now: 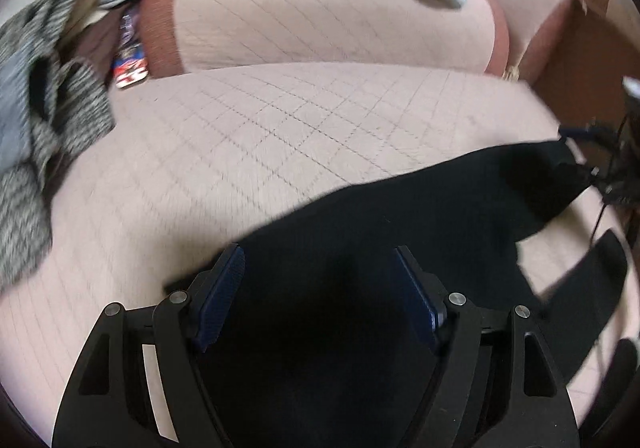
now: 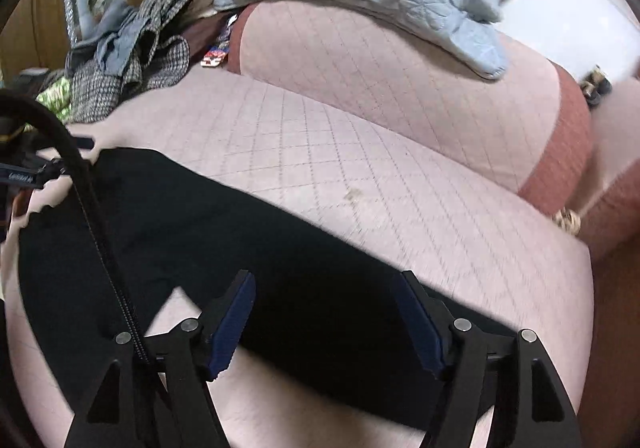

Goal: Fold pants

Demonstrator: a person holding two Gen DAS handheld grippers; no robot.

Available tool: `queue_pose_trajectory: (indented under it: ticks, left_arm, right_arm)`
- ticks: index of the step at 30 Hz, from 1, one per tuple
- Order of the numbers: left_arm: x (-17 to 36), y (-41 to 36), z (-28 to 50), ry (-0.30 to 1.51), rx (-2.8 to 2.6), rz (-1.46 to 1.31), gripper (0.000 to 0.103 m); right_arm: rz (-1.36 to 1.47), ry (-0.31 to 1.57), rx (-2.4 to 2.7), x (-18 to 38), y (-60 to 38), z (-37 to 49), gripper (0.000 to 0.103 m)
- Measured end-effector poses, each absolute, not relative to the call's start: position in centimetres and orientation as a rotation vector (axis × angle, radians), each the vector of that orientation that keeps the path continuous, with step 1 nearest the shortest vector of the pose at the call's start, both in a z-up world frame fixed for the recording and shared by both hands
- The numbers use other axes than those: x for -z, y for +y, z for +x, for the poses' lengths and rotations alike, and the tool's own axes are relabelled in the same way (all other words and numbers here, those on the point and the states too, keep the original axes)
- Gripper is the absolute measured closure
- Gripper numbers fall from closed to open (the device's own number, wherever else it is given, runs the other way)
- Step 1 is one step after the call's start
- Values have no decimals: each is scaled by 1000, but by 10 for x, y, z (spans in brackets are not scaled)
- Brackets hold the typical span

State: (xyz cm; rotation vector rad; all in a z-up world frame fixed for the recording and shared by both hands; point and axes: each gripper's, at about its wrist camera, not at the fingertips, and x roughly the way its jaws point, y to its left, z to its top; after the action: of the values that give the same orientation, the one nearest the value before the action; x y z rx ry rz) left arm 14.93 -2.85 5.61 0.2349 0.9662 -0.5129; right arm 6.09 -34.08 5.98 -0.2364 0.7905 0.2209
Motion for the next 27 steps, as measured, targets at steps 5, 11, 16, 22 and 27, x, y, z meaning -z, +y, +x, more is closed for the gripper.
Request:
queue_pose_trajectory:
  ticks: [5, 11, 16, 22, 27]
  left_arm:
    - [-31, -50, 175, 1024, 575, 354, 28]
    - [-13, -75, 181, 981, 593, 493, 28]
    - [-16, -84, 173, 945, 628, 480, 92]
    - [-50, -66, 128, 826, 578, 422, 95]
    - [-99, -33, 41, 734, 617, 262, 95]
  right_arm:
    - [-326, 873, -262, -38, -343, 100, 26]
    - [-317, 937, -318, -15, -342, 124, 46]
    - [-443, 884, -272, -24, -314, 109, 97]
    - [-459, 721, -239, -76, -302, 31, 99]
    - [-447, 629, -262, -95, -286, -77, 99]
